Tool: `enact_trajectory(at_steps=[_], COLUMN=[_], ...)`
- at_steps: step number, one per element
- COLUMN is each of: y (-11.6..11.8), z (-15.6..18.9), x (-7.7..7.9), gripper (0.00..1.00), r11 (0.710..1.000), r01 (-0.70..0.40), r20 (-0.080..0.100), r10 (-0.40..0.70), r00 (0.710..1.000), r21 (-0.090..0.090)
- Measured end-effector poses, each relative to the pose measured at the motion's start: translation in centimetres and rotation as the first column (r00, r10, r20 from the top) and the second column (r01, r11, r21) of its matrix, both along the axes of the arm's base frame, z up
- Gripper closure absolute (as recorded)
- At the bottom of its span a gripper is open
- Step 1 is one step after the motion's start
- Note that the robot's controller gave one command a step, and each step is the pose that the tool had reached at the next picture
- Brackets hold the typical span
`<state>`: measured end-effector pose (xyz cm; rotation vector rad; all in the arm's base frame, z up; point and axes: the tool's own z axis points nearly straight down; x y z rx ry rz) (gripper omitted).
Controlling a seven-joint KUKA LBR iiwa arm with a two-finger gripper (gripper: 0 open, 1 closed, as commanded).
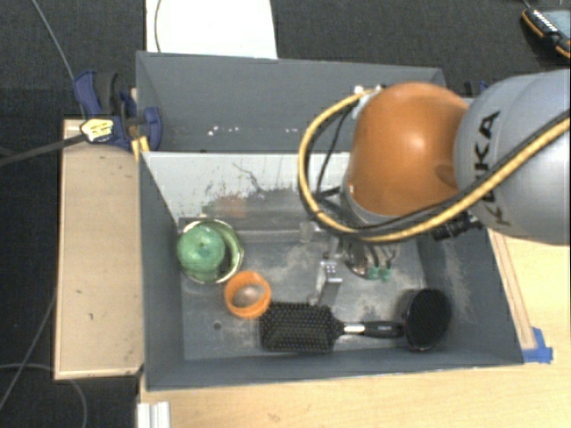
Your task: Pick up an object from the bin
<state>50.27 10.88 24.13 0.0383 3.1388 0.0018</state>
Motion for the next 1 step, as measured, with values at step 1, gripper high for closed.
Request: enact_trajectory(at_steps=[1], y=[0.00], z=[0.00], x=[0.00], gripper=[0.00], r11=[1.000], r01=[0.000], r20=[0.000], r10=[0.000], r00=[1.000], r21=[0.000])
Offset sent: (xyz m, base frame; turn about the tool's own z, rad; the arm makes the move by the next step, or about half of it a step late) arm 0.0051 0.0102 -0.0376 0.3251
